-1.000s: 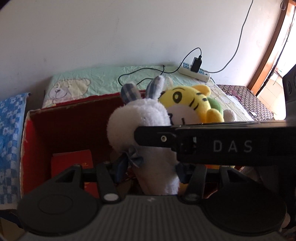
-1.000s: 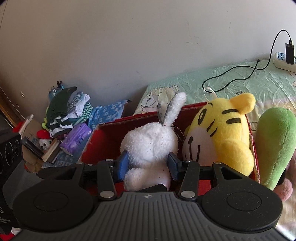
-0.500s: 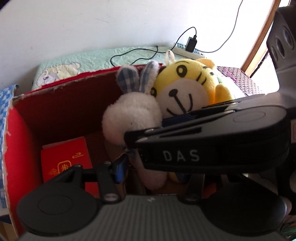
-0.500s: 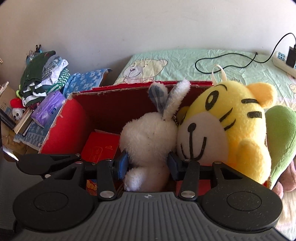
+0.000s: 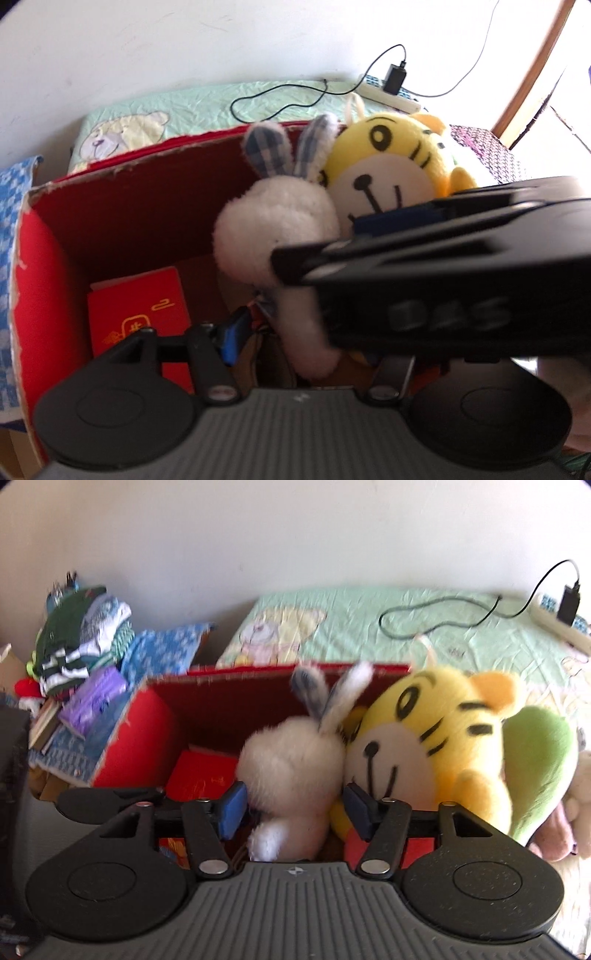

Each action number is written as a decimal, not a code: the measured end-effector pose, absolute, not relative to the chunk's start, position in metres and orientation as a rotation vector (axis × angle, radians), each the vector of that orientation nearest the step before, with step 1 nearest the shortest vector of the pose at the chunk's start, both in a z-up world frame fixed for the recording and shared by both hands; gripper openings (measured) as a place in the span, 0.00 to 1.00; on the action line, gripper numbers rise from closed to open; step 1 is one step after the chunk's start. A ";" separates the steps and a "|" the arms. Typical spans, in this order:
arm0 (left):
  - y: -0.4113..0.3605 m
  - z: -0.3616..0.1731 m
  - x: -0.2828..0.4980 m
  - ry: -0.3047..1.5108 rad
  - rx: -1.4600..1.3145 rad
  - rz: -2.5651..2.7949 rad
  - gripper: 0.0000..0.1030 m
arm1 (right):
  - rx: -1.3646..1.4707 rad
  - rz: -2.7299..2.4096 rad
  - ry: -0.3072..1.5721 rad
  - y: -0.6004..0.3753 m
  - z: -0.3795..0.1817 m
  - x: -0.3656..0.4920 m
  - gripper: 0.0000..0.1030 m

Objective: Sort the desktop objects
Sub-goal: 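Lower the white rabbit into the box beside the tiger and open the right gripper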

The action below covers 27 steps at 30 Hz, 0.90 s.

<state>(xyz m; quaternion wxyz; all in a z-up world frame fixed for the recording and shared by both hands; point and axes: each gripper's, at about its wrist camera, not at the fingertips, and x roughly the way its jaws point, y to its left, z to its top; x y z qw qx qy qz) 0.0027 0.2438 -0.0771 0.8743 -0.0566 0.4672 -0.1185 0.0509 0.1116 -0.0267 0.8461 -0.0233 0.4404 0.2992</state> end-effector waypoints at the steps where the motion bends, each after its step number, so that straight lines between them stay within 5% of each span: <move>1: 0.244 -0.077 0.003 0.978 -0.118 -0.242 0.64 | -0.037 0.628 0.924 0.110 -0.025 0.051 0.60; 10: 0.239 -0.069 -0.004 0.978 -0.102 -0.201 0.64 | 0.077 0.580 0.878 0.098 -0.018 0.051 0.53; 18: 0.228 -0.061 -0.007 0.996 -0.073 -0.143 0.64 | 0.071 0.527 0.870 0.089 -0.021 0.043 0.29; 27: 0.222 -0.054 -0.016 0.983 -0.044 -0.087 0.67 | 0.094 0.503 0.840 0.076 -0.023 0.029 0.27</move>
